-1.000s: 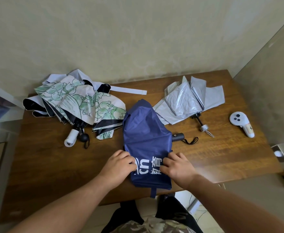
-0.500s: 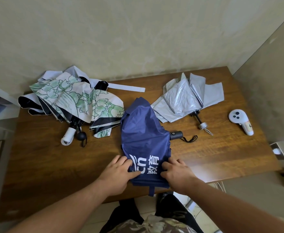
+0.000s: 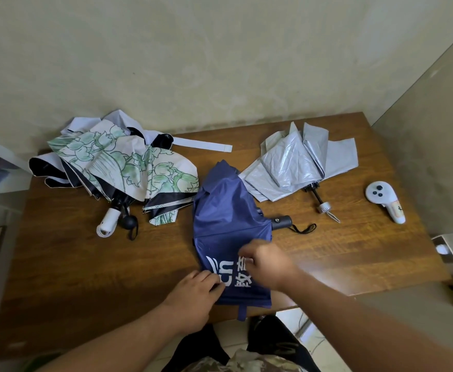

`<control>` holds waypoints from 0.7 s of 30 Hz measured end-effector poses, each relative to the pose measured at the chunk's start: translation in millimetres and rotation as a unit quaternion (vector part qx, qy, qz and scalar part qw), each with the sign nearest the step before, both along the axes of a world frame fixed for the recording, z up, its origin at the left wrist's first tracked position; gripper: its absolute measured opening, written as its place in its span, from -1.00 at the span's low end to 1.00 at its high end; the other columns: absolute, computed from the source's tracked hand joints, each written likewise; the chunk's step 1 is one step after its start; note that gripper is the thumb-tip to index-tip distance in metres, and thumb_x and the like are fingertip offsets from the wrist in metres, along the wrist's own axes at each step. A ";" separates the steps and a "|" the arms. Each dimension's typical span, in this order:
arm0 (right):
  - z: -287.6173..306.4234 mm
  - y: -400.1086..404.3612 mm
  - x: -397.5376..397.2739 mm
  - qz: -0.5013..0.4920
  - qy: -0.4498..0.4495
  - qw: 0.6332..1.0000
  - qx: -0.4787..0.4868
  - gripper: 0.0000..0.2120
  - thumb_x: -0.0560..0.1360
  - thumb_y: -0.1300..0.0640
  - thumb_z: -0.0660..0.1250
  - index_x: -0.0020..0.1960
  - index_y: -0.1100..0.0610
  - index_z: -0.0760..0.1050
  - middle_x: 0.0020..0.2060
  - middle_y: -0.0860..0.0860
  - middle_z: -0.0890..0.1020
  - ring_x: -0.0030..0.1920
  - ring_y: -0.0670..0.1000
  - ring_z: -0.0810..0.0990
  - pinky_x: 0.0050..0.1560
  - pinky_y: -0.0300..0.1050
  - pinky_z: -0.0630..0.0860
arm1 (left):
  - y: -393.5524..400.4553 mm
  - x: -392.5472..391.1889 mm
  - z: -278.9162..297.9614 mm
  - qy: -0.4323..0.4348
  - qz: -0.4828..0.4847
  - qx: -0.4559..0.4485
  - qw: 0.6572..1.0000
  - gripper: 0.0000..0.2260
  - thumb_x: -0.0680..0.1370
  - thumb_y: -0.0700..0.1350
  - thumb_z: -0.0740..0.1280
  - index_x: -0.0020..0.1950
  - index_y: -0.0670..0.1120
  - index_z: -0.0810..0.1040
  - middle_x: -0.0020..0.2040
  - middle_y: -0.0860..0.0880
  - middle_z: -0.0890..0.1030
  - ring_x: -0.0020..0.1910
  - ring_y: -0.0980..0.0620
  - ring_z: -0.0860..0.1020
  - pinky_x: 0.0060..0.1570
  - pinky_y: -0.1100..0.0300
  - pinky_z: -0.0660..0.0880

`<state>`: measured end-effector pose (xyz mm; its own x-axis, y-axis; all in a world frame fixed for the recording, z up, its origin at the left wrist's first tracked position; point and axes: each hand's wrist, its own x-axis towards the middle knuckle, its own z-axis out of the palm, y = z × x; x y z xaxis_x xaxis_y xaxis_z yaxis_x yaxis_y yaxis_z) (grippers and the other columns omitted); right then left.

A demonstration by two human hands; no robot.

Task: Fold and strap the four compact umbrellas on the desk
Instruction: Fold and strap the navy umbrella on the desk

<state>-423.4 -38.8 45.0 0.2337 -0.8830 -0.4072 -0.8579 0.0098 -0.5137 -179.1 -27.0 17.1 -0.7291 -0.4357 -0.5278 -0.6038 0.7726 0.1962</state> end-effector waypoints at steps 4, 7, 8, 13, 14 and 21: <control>10.5 -49.7 -24.3 -0.158 0.003 0.977 -0.141 -0.74 0.54 0.17 0.34 0.20 0.04 0.64 0.08 0.03 0.60 0.15 0.15 0.50 0.18 0.04 0.50 | -13.7 -0.7 2.3 0.085 0.128 0.065 0.986 -0.55 0.65 -0.06 0.20 0.55 0.08 0.43 0.46 0.07 0.50 0.44 0.02 0.42 0.50 0.08 0.28; 10.1 -81.9 -34.1 -0.152 0.046 0.986 -0.046 -0.59 0.56 0.06 0.32 0.40 0.02 0.50 0.25 0.08 0.54 0.26 0.23 0.43 0.33 0.06 0.39 | -33.9 -2.4 9.1 0.158 0.215 0.050 0.962 -0.72 0.65 -0.03 0.27 0.32 0.13 0.64 0.25 0.16 0.63 0.24 0.13 0.53 0.34 0.07 0.46; 7.8 -88.5 -35.7 -0.140 0.056 0.989 -0.007 -0.55 0.57 0.03 0.31 0.46 0.00 0.45 0.29 0.09 0.52 0.29 0.24 0.42 0.37 0.07 0.38 | -43.1 -3.6 12.3 0.181 0.254 0.034 0.950 -0.77 0.65 -0.03 0.30 0.25 0.13 0.67 0.19 0.18 0.64 0.18 0.15 0.54 0.28 0.07 0.49; -3.1 -92.3 -38.8 -0.132 0.065 0.988 0.051 -0.53 0.58 0.08 0.23 0.47 -0.11 0.44 0.30 0.06 0.52 0.30 0.23 0.46 0.33 0.17 0.47 | -111.7 -16.0 30.7 0.253 0.482 -0.036 0.838 -0.78 0.60 -0.09 0.40 0.24 0.09 0.64 0.19 0.05 0.55 0.17 0.02 0.52 0.21 0.09 0.48; -3.9 -91.2 -39.1 -0.143 0.053 0.987 0.051 -0.53 0.56 0.09 0.23 0.46 -0.12 0.44 0.29 0.05 0.53 0.30 0.22 0.48 0.31 0.18 0.49 | -127.8 -20.3 34.2 0.262 0.522 -0.032 0.811 -0.72 0.59 -0.08 0.41 0.30 0.07 0.60 0.21 0.00 0.56 0.18 -0.03 0.55 0.23 0.07 0.49; 7.9 -83.4 -45.1 -0.204 -0.036 0.977 0.060 -0.36 0.51 0.23 0.30 0.54 -0.10 0.31 0.37 -0.03 0.57 0.31 0.12 0.54 0.27 0.08 0.53 | -185.2 -54.6 33.2 0.258 0.587 0.104 0.760 -0.34 0.57 0.00 0.46 0.60 0.11 0.25 0.46 -0.04 0.50 0.37 -0.12 0.52 0.32 -0.02 0.49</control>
<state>-468.5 -122.3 52.9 -0.0959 -0.8557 -0.5085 -0.7323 0.4067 -0.5463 -233.7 -212.2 50.2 -0.0350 -0.8919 -0.4509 -0.6539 -0.3208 0.6853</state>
